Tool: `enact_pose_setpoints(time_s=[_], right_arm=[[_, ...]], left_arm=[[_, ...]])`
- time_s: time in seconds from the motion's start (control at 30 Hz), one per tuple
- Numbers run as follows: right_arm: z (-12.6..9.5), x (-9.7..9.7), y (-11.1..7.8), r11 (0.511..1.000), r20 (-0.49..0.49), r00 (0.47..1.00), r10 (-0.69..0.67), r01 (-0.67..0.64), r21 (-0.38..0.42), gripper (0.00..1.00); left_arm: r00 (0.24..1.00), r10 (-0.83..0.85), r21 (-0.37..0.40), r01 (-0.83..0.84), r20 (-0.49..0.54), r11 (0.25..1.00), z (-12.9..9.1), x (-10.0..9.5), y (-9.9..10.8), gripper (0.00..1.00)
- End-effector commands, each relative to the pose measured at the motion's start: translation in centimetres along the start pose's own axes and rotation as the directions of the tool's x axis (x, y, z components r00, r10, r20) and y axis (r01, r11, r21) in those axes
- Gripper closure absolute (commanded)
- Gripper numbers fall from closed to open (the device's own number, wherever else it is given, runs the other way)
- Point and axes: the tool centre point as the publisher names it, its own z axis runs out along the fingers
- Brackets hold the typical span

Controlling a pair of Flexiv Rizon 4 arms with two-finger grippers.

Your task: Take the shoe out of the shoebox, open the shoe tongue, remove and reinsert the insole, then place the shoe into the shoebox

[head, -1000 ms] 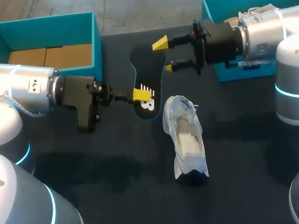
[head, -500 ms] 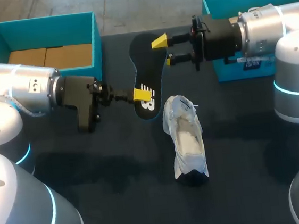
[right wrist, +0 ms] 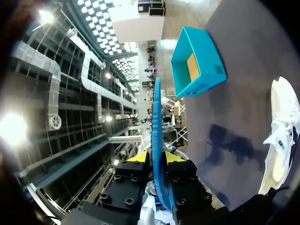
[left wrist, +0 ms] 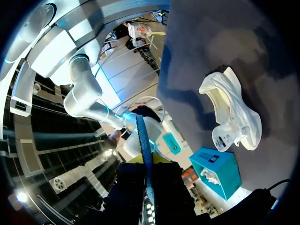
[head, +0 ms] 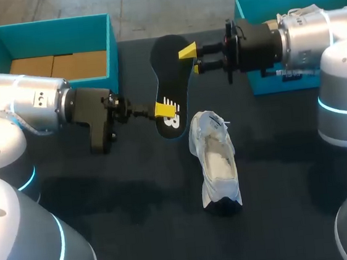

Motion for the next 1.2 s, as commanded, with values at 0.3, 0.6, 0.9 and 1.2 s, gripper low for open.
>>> enact_pose_setpoints(time_s=[0.3,0.6,0.9,1.2], right_arm=[[0.5,-0.2,0.1,1.0,-0.001,1.0,0.0,0.0,0.002,1.0],[0.3,-0.4,0.2,1.0,0.001,1.0,0.004,-0.004,0.001,1.0],[-0.2,-1.2,0.2,1.0,0.001,1.0,0.004,-0.004,0.01,1.0],[-1.4,-3.1,0.0,1.0,0.002,1.0,0.03,-0.03,0.003,1.0]], left_arm=[[1.0,0.001,-0.005,-0.001,0.001,1.0,0.0,0.0,0.0,1.0],[1.0,-0.017,-0.008,0.017,0.013,1.0,-0.2,0.2,0.1,0.0],[0.999,-0.05,-0.021,0.05,0.006,0.999,-1.3,0.0,-0.1,0.0],[0.99,-0.124,-0.029,0.122,-0.069,0.992,-3.8,-0.9,-0.1,0.0]])
